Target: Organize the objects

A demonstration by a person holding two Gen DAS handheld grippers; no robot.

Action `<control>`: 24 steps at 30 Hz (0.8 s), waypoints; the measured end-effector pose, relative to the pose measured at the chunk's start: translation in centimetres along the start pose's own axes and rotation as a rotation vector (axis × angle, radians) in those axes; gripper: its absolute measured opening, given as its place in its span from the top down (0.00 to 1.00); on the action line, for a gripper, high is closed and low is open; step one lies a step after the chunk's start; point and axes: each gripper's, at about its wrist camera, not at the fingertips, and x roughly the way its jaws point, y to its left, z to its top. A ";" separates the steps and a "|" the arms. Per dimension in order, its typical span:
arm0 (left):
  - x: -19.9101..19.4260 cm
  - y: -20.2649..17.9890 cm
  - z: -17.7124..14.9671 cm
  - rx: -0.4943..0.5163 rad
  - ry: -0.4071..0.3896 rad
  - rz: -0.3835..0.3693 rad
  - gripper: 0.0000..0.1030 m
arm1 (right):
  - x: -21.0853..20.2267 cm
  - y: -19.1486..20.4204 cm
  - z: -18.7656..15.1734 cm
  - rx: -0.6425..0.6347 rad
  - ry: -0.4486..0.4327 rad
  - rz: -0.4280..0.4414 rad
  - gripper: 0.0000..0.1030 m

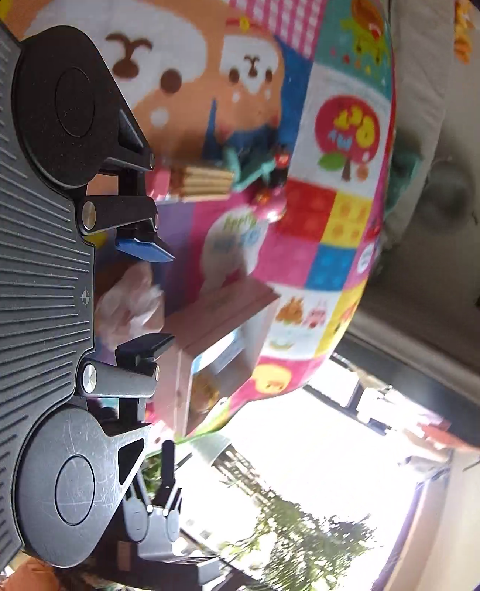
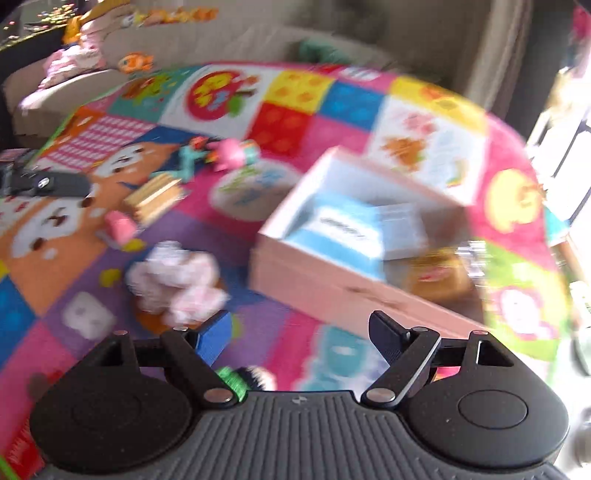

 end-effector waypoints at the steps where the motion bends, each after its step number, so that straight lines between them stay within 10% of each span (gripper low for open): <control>1: 0.5 -1.3 -0.4 0.033 0.027 -0.025 0.55 | -0.6 -1.1 -0.7 0.042 -0.007 0.008 0.13; 6: 2.9 -6.1 -1.8 0.113 0.118 -0.045 0.55 | -3.1 -5.2 -5.3 0.210 -0.027 0.073 0.08; 11: 4.2 -7.5 -2.1 0.026 0.147 0.001 0.55 | -4.7 -5.7 -9.3 0.416 -0.008 0.402 0.02; 18: 4.7 -7.8 -1.6 -0.018 0.134 0.148 0.55 | -5.4 -0.2 -12.1 0.268 -0.146 0.184 0.05; 24: 5.5 -8.3 -1.5 -0.044 0.131 0.265 0.55 | -4.8 0.4 -11.5 0.374 -0.279 0.244 0.12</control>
